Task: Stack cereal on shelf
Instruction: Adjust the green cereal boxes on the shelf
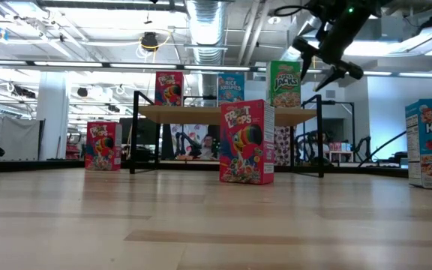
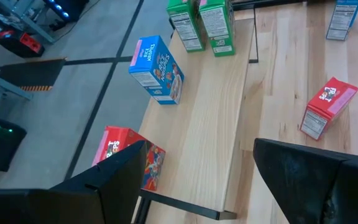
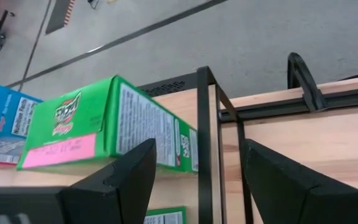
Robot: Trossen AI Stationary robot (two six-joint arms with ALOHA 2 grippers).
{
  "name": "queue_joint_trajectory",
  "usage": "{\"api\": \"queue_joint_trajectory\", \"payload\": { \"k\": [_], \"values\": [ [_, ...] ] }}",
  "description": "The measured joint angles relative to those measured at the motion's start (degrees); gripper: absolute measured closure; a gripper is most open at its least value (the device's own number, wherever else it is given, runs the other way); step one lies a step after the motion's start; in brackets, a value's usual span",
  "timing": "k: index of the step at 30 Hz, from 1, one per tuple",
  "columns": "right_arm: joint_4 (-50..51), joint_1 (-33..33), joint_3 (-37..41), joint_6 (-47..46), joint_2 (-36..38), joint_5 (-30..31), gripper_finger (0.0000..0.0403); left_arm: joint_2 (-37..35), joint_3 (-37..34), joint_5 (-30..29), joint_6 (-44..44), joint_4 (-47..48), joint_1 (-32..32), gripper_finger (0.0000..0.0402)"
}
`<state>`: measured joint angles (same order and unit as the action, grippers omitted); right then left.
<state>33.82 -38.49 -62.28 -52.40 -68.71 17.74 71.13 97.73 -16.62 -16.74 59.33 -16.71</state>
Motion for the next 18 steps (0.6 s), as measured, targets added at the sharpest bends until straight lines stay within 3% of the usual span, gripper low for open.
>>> {"api": "queue_joint_trajectory", "payload": {
  "k": [18],
  "values": [
    [-3.9, 0.5, 0.0, 1.9, 0.0, -0.9, 0.0143, 0.0, 0.0, 0.0, 0.0, -0.1, 0.0, 0.0116]
  ]
}}
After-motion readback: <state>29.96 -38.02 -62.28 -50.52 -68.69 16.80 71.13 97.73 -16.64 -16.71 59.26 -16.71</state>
